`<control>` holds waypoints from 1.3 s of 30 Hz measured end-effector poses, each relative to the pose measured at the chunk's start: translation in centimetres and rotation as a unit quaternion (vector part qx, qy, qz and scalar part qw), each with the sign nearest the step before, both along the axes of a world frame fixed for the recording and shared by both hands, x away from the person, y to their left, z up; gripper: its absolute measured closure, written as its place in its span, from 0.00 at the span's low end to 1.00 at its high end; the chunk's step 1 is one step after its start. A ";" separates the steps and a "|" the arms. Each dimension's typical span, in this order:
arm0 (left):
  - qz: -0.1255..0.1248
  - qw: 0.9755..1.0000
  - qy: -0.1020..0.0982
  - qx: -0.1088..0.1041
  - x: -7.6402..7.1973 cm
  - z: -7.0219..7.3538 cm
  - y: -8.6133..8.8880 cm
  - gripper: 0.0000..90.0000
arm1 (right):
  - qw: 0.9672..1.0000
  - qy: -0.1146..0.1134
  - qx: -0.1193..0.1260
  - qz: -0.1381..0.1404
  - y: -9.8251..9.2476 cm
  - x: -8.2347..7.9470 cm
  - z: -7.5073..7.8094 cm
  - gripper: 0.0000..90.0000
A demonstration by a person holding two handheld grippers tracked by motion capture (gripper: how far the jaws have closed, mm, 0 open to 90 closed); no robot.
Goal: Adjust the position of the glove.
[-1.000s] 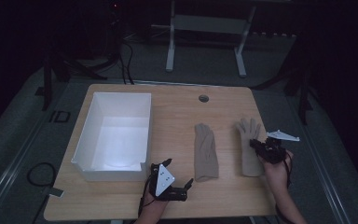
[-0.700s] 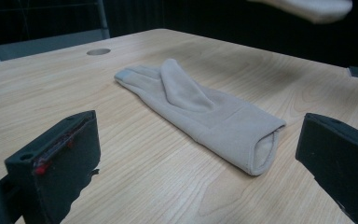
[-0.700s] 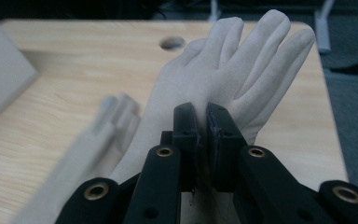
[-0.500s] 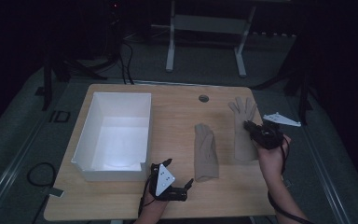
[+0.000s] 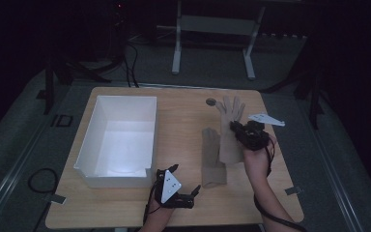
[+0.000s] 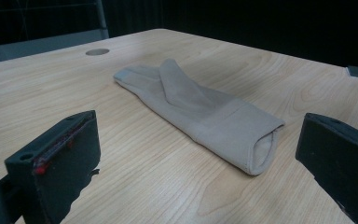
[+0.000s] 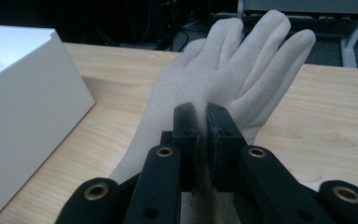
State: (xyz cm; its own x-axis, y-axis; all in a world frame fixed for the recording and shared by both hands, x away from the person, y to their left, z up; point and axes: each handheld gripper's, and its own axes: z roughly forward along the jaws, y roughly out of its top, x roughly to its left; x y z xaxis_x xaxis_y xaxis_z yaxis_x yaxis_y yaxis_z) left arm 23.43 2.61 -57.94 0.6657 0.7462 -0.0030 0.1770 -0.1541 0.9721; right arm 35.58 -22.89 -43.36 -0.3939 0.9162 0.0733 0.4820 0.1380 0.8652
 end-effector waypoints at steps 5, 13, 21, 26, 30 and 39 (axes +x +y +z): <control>-0.003 1.000 0.002 0.001 0.0 0.0 0.0 0.00 | 1.000 0.025 0.010 0.004 1.6 0.0 -1.9 0.92; -0.005 1.000 0.002 -0.001 0.0 0.0 0.0 0.00 | 0.999 0.052 -0.010 -0.003 3.0 0.5 -4.9 0.92; -0.005 1.000 0.003 -0.001 0.1 0.0 0.0 0.00 | 0.996 0.089 -0.019 -0.006 3.2 0.8 -8.1 0.92; -0.005 1.000 0.002 0.000 0.1 0.0 0.0 0.00 | 0.995 0.101 -0.026 -0.001 3.4 0.7 -9.3 0.92; -0.005 1.000 0.004 -0.001 0.1 0.0 0.0 0.00 | 0.994 0.108 -0.028 -0.001 3.4 0.5 -10.0 0.91; -0.006 1.000 0.004 -0.002 0.1 0.0 0.0 0.00 | 0.992 0.119 -0.035 0.007 3.6 0.6 -11.1 0.88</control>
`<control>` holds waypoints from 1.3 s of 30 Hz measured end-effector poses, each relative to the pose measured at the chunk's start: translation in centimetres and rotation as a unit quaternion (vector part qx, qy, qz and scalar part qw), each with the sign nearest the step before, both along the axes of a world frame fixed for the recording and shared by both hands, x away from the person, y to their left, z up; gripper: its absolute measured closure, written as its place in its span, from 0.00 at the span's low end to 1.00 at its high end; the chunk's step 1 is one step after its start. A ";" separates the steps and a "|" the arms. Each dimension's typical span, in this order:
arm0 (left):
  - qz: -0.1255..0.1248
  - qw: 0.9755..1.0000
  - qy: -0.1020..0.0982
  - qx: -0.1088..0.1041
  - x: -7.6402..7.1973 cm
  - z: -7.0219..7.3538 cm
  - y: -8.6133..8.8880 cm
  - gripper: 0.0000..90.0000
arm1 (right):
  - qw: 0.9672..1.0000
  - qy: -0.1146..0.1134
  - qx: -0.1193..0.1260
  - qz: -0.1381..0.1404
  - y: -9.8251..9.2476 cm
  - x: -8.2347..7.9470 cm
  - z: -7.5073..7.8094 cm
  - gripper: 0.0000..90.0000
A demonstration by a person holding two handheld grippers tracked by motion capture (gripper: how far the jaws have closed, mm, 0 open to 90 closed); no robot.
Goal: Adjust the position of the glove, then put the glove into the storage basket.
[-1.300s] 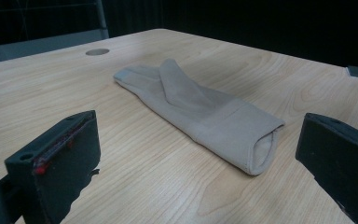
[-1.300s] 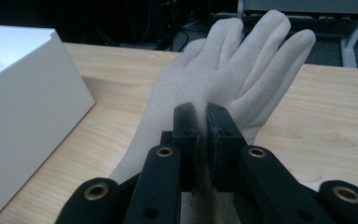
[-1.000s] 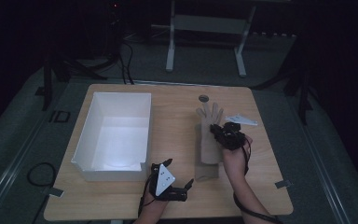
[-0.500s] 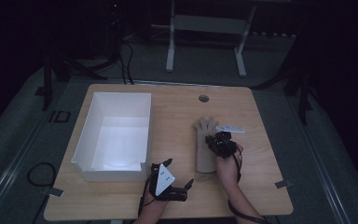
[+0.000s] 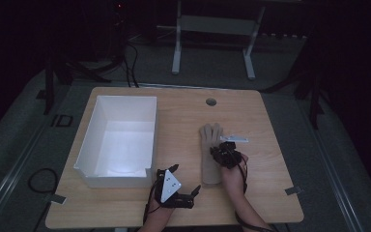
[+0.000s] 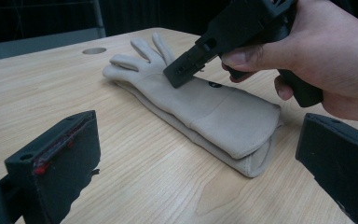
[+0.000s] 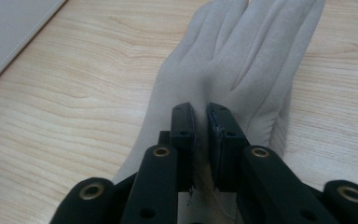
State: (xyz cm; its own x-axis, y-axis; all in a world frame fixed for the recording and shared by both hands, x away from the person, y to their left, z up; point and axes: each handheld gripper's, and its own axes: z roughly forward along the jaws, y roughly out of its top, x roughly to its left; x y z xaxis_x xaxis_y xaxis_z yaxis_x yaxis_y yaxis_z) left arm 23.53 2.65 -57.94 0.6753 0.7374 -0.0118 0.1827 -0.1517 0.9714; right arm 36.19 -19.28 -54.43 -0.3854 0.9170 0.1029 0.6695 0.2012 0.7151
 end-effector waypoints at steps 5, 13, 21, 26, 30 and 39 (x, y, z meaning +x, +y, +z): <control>-0.008 1.000 -0.001 0.005 0.0 0.0 -0.1 0.00 | 1.000 -0.007 0.011 0.009 -0.5 -0.1 1.0 0.70; -0.018 1.000 0.025 -0.007 0.6 0.1 -0.2 0.00 | 0.998 -0.021 0.022 0.050 -2.0 0.1 2.9 0.31; -0.041 0.999 0.005 0.020 0.5 0.3 -1.2 0.00 | 0.993 0.011 0.047 0.112 -3.2 0.5 3.1 0.20; -0.092 0.994 0.054 0.000 0.6 0.8 -1.6 0.00 | 0.989 -0.015 0.030 0.145 -4.0 0.4 3.1 0.17; -0.097 0.993 0.072 -0.003 0.8 1.5 -1.7 0.00 | 0.988 0.009 0.025 0.155 -4.8 0.4 3.5 0.18; -0.152 0.984 0.074 0.057 1.8 1.9 -2.3 0.00 | 0.990 -0.023 0.052 0.130 -6.9 0.7 5.4 0.12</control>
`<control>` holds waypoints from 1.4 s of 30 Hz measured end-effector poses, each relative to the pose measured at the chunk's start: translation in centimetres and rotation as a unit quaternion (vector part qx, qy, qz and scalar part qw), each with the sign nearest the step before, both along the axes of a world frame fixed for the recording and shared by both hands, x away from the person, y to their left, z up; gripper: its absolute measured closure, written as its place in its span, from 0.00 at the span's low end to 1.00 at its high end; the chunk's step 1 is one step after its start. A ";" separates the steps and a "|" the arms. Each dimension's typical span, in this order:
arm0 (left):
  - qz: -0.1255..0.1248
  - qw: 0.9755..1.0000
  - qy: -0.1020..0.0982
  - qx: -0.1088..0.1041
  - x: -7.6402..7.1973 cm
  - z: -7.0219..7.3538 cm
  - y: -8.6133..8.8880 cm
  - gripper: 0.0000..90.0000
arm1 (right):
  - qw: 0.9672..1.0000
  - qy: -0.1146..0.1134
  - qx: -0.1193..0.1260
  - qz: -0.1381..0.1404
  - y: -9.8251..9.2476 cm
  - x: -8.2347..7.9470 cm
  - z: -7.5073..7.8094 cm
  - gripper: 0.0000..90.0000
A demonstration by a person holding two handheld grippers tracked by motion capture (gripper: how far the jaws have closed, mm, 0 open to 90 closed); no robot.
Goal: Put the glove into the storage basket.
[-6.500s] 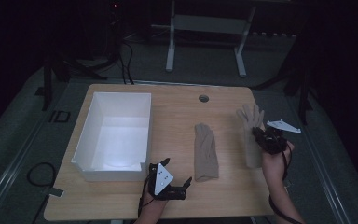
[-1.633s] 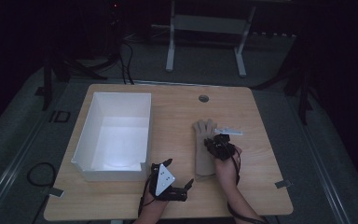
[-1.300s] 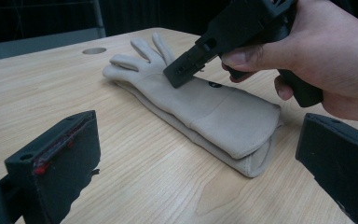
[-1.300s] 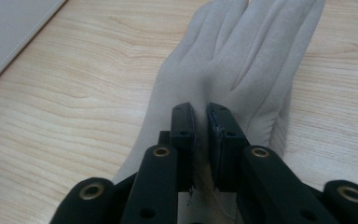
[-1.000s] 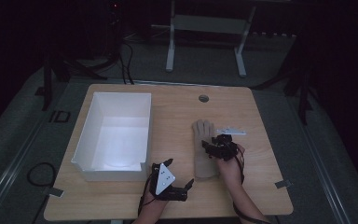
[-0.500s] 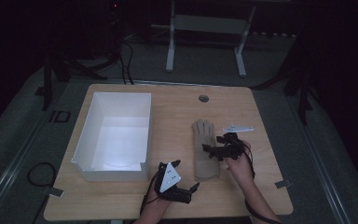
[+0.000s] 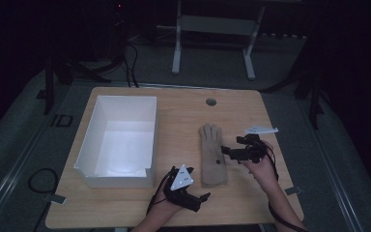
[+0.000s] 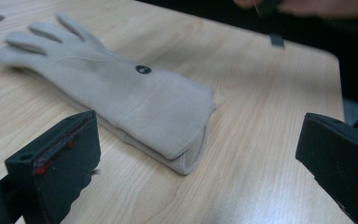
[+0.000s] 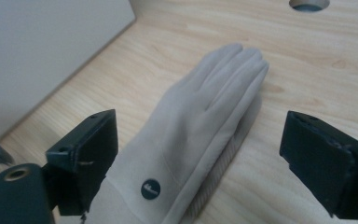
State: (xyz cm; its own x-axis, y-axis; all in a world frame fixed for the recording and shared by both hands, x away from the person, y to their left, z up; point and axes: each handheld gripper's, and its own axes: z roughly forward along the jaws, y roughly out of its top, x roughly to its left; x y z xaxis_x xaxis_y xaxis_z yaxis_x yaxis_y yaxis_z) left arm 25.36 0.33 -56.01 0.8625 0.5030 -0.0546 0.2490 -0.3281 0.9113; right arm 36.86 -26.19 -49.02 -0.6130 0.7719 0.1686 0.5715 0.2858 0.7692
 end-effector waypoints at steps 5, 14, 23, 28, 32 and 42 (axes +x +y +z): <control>-0.026 0.999 0.011 0.014 1.1 -0.2 -1.2 0.00 | 1.000 -0.004 0.004 -0.002 0.0 0.8 -0.2 0.21; -0.075 0.996 0.004 0.057 2.5 -0.2 -3.0 0.10 | 1.000 -0.016 0.003 -0.023 0.7 3.2 -0.7 0.39; -0.087 0.993 0.019 0.076 4.0 -0.3 -3.5 0.34 | 0.999 0.016 -0.004 -0.036 2.4 5.9 -3.1 0.35; -0.089 0.992 0.029 0.084 4.3 -0.5 -3.5 0.38 | 0.997 0.052 -0.015 -0.048 2.8 7.4 -4.9 0.32; -0.090 0.991 0.034 0.088 4.3 -0.7 -3.2 0.38 | 0.996 0.076 -0.025 -0.042 3.3 7.8 -6.2 0.29; -0.095 0.989 0.024 0.111 4.3 -0.9 -3.0 0.38 | 0.997 0.062 -0.048 0.005 4.9 7.0 -6.5 0.64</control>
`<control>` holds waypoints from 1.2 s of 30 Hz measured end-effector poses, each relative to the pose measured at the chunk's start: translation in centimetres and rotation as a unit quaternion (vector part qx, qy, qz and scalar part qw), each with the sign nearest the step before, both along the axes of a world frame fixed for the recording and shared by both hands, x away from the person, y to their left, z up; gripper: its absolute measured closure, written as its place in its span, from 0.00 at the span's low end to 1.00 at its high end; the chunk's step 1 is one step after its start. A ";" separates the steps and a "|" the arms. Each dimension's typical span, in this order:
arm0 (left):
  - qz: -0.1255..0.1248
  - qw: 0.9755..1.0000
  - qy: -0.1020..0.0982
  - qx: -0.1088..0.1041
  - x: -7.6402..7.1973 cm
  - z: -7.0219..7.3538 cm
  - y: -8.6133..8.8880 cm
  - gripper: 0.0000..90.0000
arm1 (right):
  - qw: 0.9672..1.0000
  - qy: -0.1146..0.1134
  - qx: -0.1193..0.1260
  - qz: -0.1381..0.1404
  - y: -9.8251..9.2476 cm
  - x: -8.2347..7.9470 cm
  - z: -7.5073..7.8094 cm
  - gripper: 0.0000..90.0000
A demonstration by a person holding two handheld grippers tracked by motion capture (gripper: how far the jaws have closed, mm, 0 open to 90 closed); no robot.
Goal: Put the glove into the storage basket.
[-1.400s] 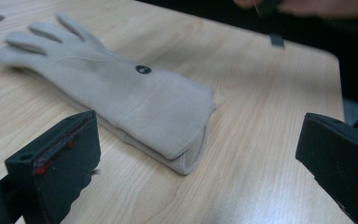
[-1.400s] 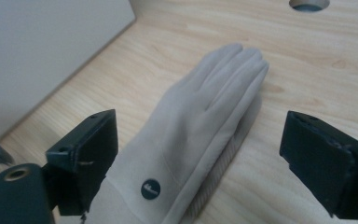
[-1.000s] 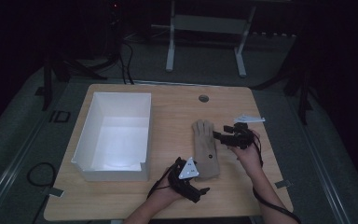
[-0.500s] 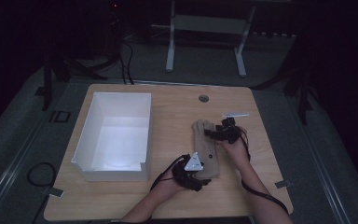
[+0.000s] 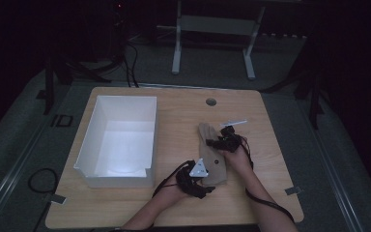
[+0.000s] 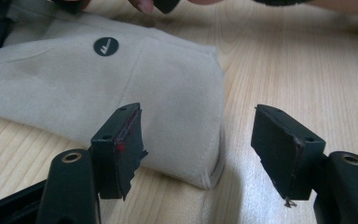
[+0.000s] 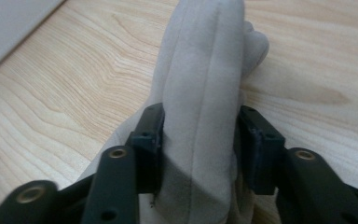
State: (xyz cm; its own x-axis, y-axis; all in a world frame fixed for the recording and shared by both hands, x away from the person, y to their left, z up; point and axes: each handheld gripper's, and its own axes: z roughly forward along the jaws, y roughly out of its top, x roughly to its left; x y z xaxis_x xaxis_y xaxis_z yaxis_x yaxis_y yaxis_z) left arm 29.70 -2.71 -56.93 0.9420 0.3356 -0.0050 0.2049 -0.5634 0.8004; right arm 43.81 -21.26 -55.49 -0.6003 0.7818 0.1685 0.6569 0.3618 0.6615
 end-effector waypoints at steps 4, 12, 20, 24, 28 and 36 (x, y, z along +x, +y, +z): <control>-0.013 1.000 -0.015 0.019 -0.2 -0.2 -0.2 0.39 | 1.000 -0.004 -0.001 -0.001 0.1 -0.1 0.0 0.64; -0.016 0.999 -0.025 0.035 0.1 -0.5 -0.5 0.49 | 1.000 -0.006 0.005 -0.002 0.0 -0.2 -0.1 0.64; 0.020 0.999 -0.024 0.027 0.8 -0.6 -0.3 0.86 | 1.000 -0.004 0.011 -0.003 -0.1 -0.2 -0.2 0.65; 0.026 0.999 -0.002 0.027 1.2 -0.3 -0.3 0.89 | 1.000 0.000 0.011 -0.005 -0.1 -0.2 -0.1 0.67; 0.030 0.999 0.004 0.036 1.3 0.1 -0.4 0.90 | 1.000 0.009 0.026 -0.009 -0.3 -0.1 0.0 0.70; 0.033 0.999 0.012 0.030 1.5 1.8 -0.2 0.90 | 0.999 0.014 0.049 -0.012 -0.5 0.0 1.3 0.70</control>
State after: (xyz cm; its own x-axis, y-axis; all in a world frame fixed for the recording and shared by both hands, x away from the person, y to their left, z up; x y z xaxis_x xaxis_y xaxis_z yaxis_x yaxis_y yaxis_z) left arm 31.18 -2.89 -55.16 0.9173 0.3981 -0.0046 0.2622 -0.5953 0.7595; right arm 43.77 -21.71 -54.20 -0.5764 0.7746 0.2605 0.6828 0.2813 0.6743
